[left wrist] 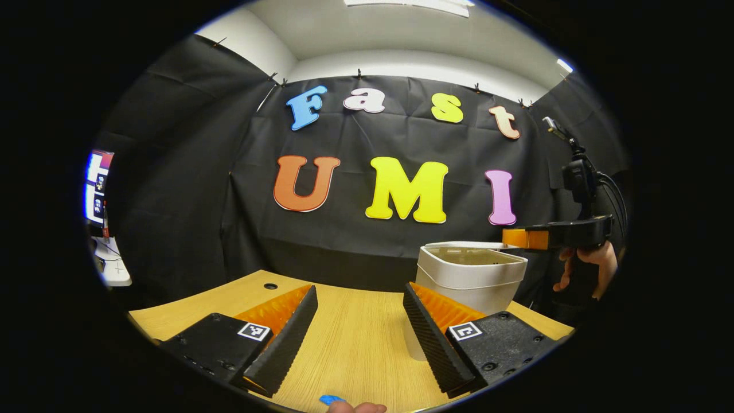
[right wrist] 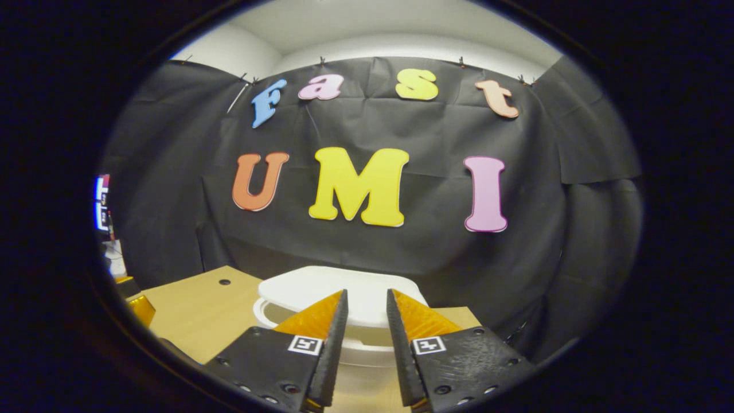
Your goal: Press the lid of the desktop garbage bin to open it, pick up the crumpled paper on the desktop and throw it into the bin, then pick up the pop can on the desktop and drop it into the bin, and finally close the garbage bin lid.
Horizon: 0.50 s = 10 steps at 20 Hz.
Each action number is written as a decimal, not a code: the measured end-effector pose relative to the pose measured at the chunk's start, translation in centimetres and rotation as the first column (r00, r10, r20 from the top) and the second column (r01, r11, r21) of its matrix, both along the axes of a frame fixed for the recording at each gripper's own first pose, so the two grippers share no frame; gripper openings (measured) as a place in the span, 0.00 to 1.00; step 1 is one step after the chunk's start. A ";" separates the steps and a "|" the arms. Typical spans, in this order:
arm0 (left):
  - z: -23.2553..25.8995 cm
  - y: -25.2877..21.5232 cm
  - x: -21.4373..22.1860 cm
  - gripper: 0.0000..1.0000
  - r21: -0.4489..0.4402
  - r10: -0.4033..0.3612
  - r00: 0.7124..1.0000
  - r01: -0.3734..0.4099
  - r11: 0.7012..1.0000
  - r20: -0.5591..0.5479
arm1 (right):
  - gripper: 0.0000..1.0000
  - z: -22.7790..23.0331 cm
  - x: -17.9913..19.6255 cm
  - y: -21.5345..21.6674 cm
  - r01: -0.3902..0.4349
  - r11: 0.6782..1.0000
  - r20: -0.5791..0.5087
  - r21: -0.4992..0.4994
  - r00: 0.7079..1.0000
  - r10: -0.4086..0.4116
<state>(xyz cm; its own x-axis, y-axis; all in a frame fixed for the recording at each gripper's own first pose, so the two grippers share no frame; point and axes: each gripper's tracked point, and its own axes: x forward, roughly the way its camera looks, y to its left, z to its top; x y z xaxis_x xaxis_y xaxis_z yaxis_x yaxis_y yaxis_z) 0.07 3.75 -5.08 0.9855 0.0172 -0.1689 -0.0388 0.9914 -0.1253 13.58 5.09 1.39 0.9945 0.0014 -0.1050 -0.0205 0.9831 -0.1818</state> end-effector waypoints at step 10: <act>-0.1 0.1 -1.2 0.97 0.025 -0.008 1.000 0.008 1.000 0.003 | 0.97 0.4 -5.1 -0.6 -0.024 1.000 0.088 0.000 0.996 0.024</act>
